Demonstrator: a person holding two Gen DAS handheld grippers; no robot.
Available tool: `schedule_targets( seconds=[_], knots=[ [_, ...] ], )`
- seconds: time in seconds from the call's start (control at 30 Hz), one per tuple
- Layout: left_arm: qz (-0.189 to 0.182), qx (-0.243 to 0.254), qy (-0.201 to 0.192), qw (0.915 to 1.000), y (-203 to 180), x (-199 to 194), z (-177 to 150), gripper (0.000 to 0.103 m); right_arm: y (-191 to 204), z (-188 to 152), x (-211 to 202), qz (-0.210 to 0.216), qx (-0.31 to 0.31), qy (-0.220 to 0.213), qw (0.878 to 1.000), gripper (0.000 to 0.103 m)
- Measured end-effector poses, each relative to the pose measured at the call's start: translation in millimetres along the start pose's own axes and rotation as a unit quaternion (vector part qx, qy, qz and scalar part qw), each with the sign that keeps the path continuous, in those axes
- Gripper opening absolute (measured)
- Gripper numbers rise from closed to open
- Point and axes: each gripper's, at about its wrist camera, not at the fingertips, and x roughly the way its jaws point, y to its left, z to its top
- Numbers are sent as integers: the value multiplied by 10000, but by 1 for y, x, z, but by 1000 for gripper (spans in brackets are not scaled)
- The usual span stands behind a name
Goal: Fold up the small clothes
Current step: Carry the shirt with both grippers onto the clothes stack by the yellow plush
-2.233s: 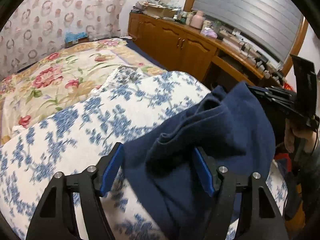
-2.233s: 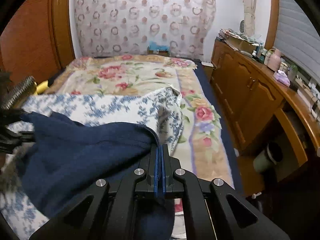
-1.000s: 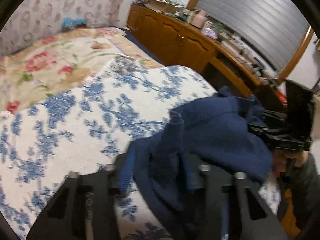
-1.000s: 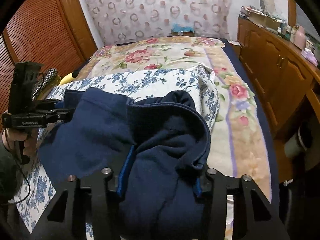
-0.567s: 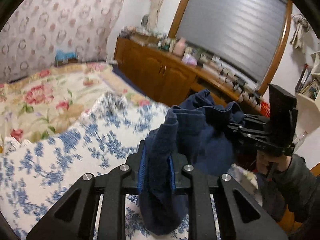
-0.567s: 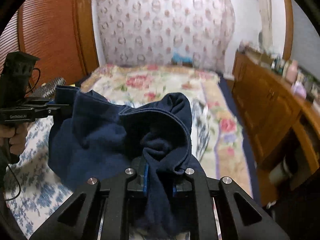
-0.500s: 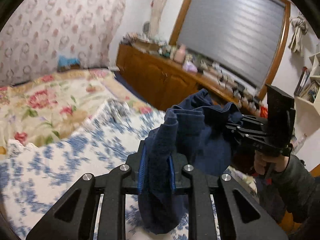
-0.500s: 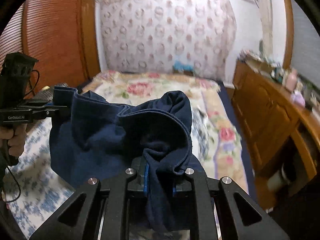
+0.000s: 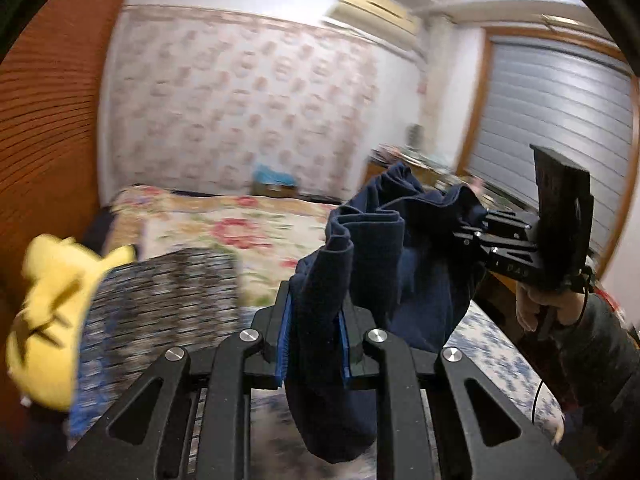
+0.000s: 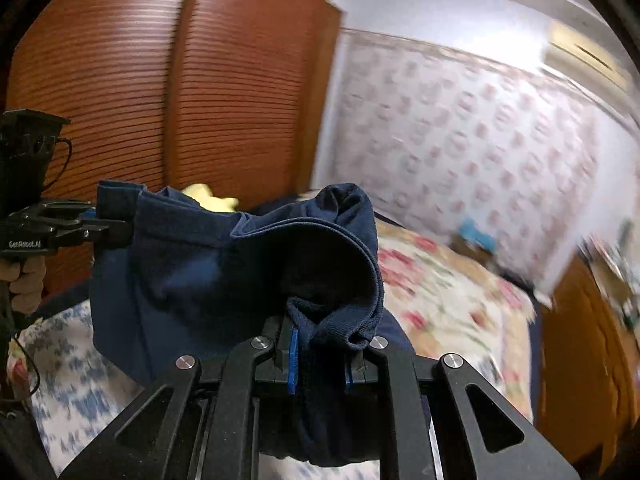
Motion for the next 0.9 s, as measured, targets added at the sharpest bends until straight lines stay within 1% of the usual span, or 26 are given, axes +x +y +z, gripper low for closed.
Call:
schedule_targets(
  seconds=[0.07,0.17,0.2,0.27,0.3,0.37,0.43,0.47,0.5,0.53,0.57,0.6,0.67,0.7,0.73,0.77,0.8,0.87,0.9],
  knots=[
    [306,-305,-31,9991,33,-11,-8,20,22,26,27,172,-273,-6,9995,16],
    [608,-725,-35,9955,71,-22,-27,20,52,63,80,399,-606,89,9973,16],
    [677,-810,-22,9944,78,-23,-34,20,54,74,101,463,-710,133,9963,16],
    [938,-1032,69,9902,99,-25,-52,20,77,93,138,586,-977,234,9932,16],
    [1003,-1102,101,9888,103,-26,-60,20,78,100,158,661,-1061,309,9917,15],
    [1247,-1258,266,9838,119,-17,-78,20,94,113,192,745,-1259,386,9885,15],
    [1412,-1359,455,9796,130,-6,-89,21,108,118,228,664,-1373,424,9874,15],
    [1432,-1393,555,9783,134,-1,-93,21,114,121,245,430,-1322,394,9895,15],
    [1456,-1397,598,9776,138,0,-94,21,109,120,256,292,-1201,402,9915,16],
    [1526,-1361,644,9767,138,3,-96,23,110,118,264,280,-1055,420,9931,16],
    [1561,-1303,649,9770,136,4,-95,27,109,120,274,288,-881,469,9946,21],
    [1594,-1234,604,9776,135,4,-94,30,105,118,277,303,-733,516,9955,21],
    [1710,-1094,498,9779,127,-8,-91,42,100,117,278,401,-552,577,9960,24],
    [1740,-1011,429,9786,126,-10,-89,44,95,117,279,391,-473,581,9964,32],
    [1726,-935,370,9798,123,-12,-87,45,90,116,277,382,-410,571,9968,37],
    [1700,-884,342,9809,120,-15,-84,51,86,115,272,360,-337,551,9973,47],
    [1710,-856,320,9810,117,-19,-82,55,86,115,266,345,-231,523,9978,52],
    [1707,-763,218,9821,111,-26,-78,73,85,105,241,348,-40,464,9983,58],
    [1695,-689,138,9830,104,-29,-76,76,88,96,229,340,54,417,9985,59]
  ],
)
